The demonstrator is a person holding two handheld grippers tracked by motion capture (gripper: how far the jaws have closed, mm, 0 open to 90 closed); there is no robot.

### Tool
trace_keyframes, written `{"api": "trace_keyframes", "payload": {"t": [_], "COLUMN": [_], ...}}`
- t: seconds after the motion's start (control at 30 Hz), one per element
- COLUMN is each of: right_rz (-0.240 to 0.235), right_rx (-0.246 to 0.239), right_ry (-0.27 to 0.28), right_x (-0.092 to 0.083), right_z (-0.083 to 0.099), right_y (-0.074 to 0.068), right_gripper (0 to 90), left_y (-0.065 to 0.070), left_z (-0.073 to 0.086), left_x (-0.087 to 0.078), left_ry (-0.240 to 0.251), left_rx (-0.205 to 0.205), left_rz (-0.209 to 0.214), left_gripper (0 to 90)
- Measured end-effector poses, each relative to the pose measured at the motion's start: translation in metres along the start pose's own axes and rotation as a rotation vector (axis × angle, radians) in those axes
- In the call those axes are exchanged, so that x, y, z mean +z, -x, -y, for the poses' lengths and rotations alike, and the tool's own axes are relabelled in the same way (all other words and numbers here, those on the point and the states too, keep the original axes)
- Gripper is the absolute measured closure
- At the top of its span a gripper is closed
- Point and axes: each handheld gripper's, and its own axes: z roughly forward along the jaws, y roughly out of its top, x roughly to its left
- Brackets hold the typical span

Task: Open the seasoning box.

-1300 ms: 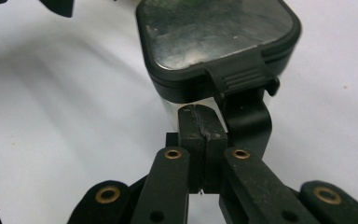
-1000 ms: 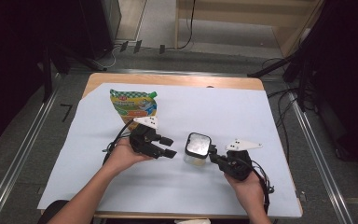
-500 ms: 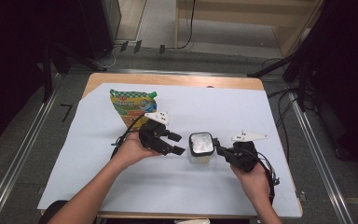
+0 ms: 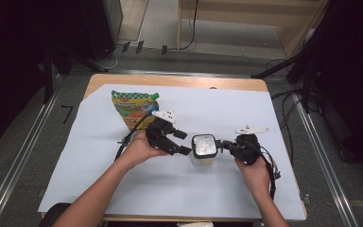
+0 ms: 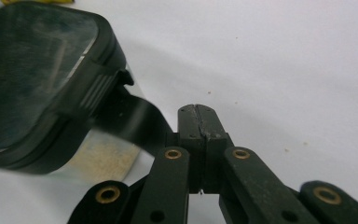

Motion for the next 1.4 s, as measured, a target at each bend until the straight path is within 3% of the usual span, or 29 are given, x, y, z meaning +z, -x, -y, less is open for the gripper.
{"api": "trace_keyframes", "payload": {"t": [0.1, 0.33, 0.97, 1.17, 1.4], "right_rz": [0.030, 0.048, 0.047, 0.051, 0.047], "right_rx": [-0.012, 0.008, -0.005, -0.008, -0.007], "right_ry": [-0.024, 0.002, 0.006, 0.000, 0.000], "right_x": [0.009, 0.012, 0.016, 0.017, 0.017], "right_z": [0.001, 0.005, 0.006, 0.006, 0.006], "right_y": [-0.002, -0.003, -0.013, -0.016, -0.017], "right_gripper": [90.0, 90.0, 90.0, 90.0, 90.0], "left_y": [0.001, 0.003, 0.005, 0.007, 0.012], "left_z": [0.000, 0.001, 0.007, 0.009, 0.008], "left_x": [0.004, 0.019, 0.045, 0.046, 0.042], "left_ry": [0.010, -0.004, -0.021, -0.003, 0.007], "left_rx": [0.009, 0.038, 0.073, 0.075, 0.113], "left_rz": [0.000, 0.000, -0.058, -0.069, -0.105], "left_gripper": [22.7, 15.4, 11.5, 11.8, 14.0]}}
